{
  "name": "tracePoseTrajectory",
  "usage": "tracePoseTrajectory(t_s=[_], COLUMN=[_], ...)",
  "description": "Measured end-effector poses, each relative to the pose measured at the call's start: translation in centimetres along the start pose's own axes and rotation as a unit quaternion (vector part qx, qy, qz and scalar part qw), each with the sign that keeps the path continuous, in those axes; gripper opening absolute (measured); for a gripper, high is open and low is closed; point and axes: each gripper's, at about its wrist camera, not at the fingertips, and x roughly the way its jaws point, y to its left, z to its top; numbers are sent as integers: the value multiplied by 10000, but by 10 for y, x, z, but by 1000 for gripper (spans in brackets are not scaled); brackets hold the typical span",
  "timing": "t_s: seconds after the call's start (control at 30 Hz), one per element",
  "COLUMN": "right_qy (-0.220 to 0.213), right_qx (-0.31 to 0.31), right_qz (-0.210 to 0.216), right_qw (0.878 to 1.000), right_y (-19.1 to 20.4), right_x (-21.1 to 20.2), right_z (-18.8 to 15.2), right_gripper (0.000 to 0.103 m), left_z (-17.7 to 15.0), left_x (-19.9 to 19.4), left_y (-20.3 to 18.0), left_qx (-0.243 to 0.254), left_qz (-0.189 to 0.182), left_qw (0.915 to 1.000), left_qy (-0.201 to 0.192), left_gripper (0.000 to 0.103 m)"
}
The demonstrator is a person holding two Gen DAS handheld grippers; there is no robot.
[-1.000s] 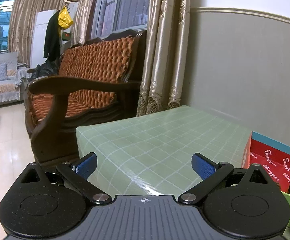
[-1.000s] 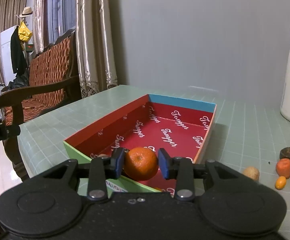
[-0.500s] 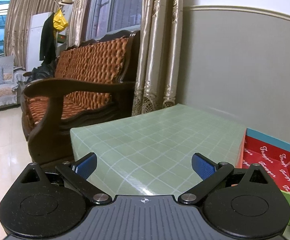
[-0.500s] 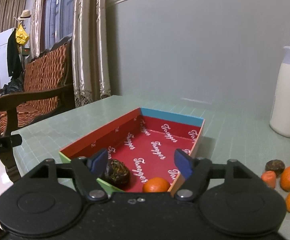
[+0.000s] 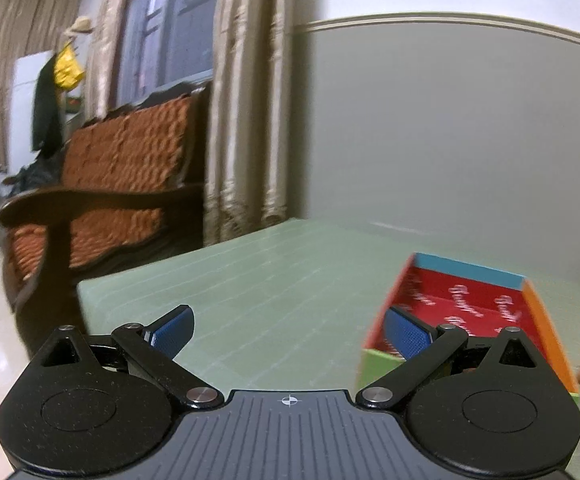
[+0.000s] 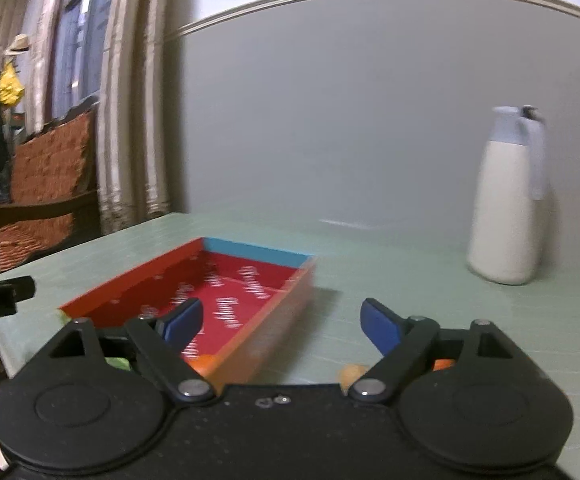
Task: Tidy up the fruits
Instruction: 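Reach the left tool to the tan round nut and close on it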
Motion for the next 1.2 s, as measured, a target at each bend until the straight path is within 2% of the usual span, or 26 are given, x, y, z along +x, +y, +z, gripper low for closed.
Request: tracePoseTrajectory(t_s=[0.3,0.67,0.97,1.2], right_qy=[-188,-175,-126,-78], right_qx=[577,1008,1247,1401], right_qz=[-895,-1579,-1878,-1912], right_qw=[9941,9821,9742,9715], right_y=[-70,-124,-153,-163], right_x=[-22,-50,-70,-76], right_z=[-23,-47,-59,-64], right_gripper=[95,95,95,95], left_z=[-1,-12,-23,-26], left_x=[-24,-42,-45,-24], left_y=[-59,-135,-191,-220], left_qx=[533,1080,1575,1602], left_qz=[-758,-1805,-2198,-2249], left_qw=[9949,9770,9626,9608], left_qy=[-394,-365,-151,241], left_gripper=[100,100,100,99])
